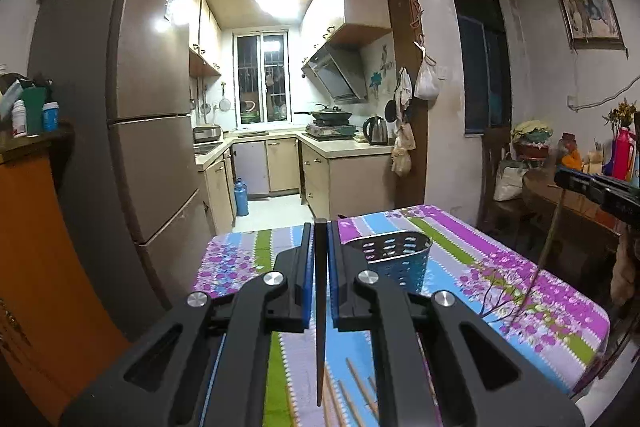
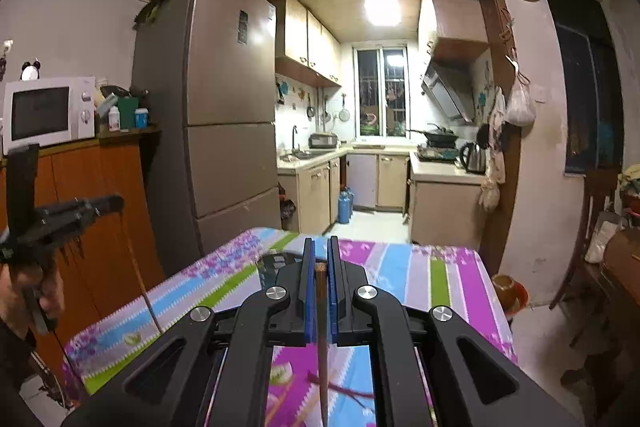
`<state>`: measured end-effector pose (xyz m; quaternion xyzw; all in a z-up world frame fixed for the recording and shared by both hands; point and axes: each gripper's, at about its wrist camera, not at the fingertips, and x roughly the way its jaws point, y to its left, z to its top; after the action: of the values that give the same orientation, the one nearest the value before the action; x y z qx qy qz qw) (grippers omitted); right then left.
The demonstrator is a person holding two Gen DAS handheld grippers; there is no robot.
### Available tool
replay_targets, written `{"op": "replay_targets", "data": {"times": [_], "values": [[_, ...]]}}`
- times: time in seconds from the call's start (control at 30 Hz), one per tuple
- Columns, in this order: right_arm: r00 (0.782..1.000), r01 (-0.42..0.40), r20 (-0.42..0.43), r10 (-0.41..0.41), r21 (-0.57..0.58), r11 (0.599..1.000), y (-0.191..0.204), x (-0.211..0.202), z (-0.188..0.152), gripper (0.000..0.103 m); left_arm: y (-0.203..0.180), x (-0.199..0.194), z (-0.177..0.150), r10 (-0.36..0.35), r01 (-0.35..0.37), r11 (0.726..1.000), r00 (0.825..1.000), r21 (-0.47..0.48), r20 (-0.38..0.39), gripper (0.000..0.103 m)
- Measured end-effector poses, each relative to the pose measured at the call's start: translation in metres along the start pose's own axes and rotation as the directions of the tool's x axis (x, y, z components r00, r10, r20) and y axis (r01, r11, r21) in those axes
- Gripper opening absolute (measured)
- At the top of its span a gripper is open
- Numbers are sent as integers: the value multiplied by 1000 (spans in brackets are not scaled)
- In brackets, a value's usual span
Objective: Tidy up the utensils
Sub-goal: 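Lift both held chopsticks and carry them over the blue utensil holder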
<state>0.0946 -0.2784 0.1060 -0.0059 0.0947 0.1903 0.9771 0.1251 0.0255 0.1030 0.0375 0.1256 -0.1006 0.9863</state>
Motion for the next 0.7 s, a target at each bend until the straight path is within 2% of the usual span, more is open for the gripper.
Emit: {"op": "replay_targets", "data": {"times": [0.4, 0.7], "values": [[998, -10, 70, 8, 32, 999, 1, 36, 44, 7, -23, 26, 23, -40, 41, 999, 999, -31, 11, 5], [998, -3, 66, 0, 44, 999, -2, 61, 62, 7, -36, 50, 53, -64, 65, 997, 997, -43, 34, 5]]}}
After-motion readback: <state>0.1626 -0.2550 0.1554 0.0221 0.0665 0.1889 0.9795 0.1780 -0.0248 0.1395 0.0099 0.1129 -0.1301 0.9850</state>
